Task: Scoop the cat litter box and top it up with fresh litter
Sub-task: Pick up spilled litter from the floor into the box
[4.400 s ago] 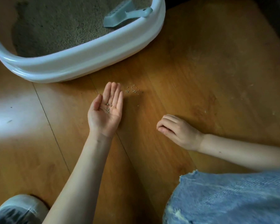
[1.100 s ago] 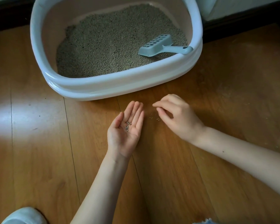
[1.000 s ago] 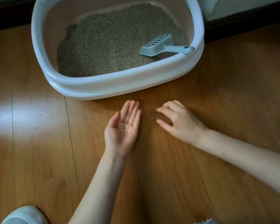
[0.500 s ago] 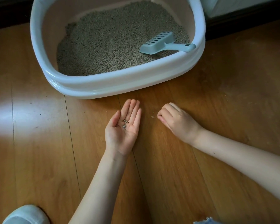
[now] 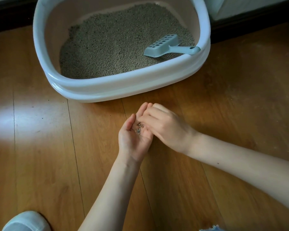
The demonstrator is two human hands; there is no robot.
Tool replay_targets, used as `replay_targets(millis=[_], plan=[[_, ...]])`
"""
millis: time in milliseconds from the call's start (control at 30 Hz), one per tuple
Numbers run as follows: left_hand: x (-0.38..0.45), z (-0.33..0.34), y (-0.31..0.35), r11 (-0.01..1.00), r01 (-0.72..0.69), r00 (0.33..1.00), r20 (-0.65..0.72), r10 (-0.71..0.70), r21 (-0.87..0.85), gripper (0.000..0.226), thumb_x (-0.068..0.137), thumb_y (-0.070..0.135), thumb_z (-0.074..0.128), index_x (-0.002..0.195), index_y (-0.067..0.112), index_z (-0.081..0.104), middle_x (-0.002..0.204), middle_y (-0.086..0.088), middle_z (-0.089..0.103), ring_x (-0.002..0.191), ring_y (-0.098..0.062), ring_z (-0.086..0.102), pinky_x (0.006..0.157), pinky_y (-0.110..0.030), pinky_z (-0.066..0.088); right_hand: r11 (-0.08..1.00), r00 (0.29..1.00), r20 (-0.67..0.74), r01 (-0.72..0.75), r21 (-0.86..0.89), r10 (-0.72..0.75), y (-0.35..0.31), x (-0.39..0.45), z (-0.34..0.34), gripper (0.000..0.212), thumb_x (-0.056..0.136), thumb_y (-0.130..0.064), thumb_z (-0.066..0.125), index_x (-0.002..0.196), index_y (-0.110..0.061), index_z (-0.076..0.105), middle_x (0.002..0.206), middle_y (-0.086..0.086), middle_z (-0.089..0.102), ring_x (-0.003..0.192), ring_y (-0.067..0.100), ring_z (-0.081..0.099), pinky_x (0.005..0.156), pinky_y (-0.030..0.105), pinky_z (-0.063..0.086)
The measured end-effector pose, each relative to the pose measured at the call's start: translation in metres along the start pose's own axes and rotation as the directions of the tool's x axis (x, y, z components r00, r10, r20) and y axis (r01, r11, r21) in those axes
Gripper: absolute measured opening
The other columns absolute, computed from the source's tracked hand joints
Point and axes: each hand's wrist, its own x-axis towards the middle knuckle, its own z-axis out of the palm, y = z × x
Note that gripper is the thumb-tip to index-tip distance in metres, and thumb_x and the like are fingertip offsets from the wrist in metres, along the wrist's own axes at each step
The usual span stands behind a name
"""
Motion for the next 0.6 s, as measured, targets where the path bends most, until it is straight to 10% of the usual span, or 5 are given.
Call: replay_targets(millis=[233, 600], plan=[[0.001, -0.004, 0.022, 0.997, -0.051, 0.998, -0.032, 0.050, -0.050, 0.047, 0.100, 0.017, 0.033, 0.103, -0.010, 0.071, 0.121, -0.024, 0.065, 0.102, -0.037, 0.068, 0.101, -0.047, 0.043, 0.897, 0.899, -0.022, -0.435, 0.082, 0.438, 0.033, -0.041, -0.012, 0.021, 0.091, -0.005, 0.059, 0.109, -0.009, 0.069, 0.100, 0.002, 0.064, 0.097, 0.008, 0.055, 0.085, 0.024, 0.053], [-0.003, -0.005, 0.024, 0.996, -0.060, 0.998, -0.038, 0.058, -0.069, 0.046, 0.100, 0.017, 0.034, 0.104, -0.010, 0.071, 0.121, -0.023, 0.065, 0.103, -0.037, 0.068, 0.101, -0.047, 0.044, 0.939, 0.939, 0.019, -0.344, -0.004, 0.344, 0.040, -0.051, 0.005, 0.013, 0.084, -0.003, 0.069, 0.097, -0.003, 0.072, 0.090, 0.007, 0.066, 0.089, 0.017, 0.062, 0.078, 0.023, 0.054]])
